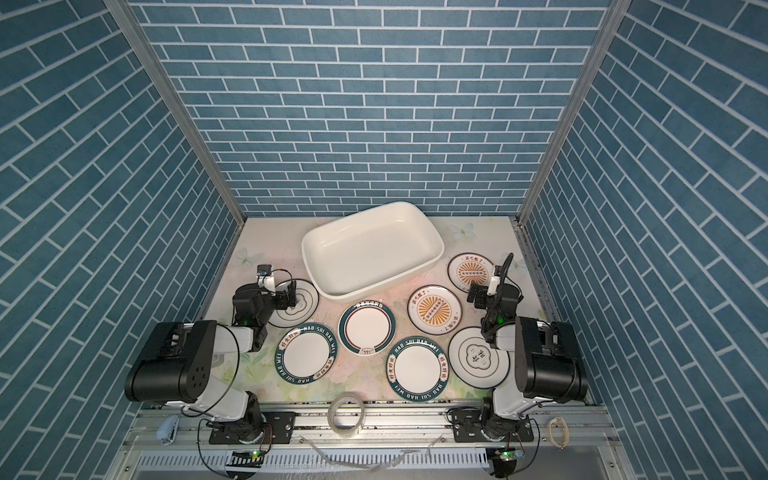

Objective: Place the plates into the plastic bin on the countertop

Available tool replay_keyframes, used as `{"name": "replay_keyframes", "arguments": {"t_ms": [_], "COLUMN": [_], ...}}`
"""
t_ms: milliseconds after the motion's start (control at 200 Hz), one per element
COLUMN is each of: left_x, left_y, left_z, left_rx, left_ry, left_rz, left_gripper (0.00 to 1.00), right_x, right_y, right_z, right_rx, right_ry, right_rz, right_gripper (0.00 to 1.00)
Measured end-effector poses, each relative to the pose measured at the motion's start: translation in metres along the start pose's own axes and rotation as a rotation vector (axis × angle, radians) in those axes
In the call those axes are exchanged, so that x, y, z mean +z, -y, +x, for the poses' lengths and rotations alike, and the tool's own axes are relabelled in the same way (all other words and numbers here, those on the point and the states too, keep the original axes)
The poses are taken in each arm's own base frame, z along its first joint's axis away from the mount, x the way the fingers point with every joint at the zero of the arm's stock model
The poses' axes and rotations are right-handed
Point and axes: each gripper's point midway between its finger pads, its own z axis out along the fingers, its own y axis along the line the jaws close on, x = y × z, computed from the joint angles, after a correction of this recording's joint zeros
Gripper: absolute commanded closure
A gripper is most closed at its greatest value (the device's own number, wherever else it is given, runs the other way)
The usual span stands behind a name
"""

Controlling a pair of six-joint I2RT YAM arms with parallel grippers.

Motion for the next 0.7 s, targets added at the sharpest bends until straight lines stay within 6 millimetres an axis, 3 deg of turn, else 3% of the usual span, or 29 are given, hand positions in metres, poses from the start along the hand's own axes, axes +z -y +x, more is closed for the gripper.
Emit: {"name": "replay_keyframes", "arguments": {"t_ms": [700], "left_x": [-0.0017], "left_y": [-0.0005], "left_z": [-0.0013], "left_rx": [0.005], "left_ry": [-0.006], "left_rz": [-0.005], "left_gripper": [0.00], "right_x": [-0.0001], "right_y": [0.0063], "right_z": [-0.0004], "right_rx": [0.001], "right_ry": [0.002], "right_rz": [0.038], "right_gripper": [0.01]}}
